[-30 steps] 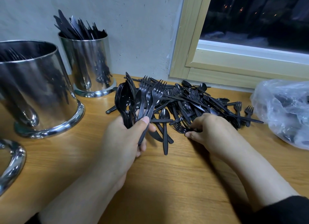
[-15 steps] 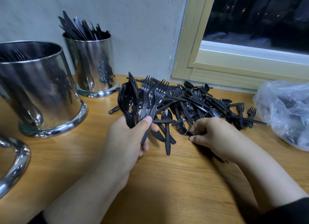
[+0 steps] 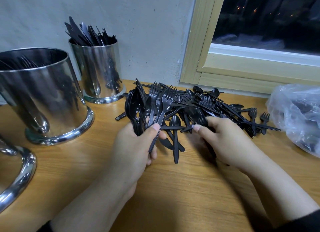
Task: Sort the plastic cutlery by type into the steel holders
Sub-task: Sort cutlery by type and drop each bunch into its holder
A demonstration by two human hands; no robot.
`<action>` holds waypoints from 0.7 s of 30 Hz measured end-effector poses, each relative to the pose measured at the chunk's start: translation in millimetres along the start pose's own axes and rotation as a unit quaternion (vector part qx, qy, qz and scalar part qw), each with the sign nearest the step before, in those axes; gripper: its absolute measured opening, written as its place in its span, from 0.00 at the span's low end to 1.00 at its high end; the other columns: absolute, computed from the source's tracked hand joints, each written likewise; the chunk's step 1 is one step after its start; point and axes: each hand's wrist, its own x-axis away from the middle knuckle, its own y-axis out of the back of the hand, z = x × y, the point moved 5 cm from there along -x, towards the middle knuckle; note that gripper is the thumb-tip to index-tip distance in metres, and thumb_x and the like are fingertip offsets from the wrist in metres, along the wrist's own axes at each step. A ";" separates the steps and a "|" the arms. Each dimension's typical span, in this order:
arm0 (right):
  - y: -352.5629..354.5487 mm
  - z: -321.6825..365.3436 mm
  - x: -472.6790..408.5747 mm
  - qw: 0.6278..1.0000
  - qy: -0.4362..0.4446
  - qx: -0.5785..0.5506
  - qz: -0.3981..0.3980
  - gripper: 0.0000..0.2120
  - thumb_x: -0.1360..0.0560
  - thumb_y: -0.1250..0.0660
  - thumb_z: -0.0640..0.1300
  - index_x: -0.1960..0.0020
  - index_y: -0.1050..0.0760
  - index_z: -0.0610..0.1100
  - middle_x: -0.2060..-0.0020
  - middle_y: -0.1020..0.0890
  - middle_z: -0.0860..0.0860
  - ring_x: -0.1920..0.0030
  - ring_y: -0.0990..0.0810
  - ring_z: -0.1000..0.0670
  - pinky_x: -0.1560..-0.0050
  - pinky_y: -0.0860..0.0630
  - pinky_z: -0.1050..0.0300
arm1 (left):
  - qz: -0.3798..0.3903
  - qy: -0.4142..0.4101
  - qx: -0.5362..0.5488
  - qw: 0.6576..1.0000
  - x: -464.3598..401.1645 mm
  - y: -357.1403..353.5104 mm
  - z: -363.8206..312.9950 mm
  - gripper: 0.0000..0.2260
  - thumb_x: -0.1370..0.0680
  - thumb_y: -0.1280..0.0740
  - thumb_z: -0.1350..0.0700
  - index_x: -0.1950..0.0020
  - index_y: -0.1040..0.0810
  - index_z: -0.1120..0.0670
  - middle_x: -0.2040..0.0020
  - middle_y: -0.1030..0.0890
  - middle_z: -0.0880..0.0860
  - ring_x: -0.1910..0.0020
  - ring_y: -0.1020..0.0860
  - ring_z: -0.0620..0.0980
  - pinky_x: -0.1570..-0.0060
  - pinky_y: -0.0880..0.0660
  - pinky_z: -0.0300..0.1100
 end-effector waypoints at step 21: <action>-62.0 42.1 6.0 0.795 -0.043 -0.606 -0.008 0.16 0.16 0.40 0.46 0.59 0.28 0.39 0.69 0.32 0.42 0.68 0.32 0.45 0.67 0.31 0.51 | 0.018 0.006 0.055 0.998 4.1 -17.4 7.4 0.07 0.17 0.34 0.59 0.50 0.16 0.55 0.59 0.14 0.55 0.58 0.14 0.52 0.58 0.16 0.48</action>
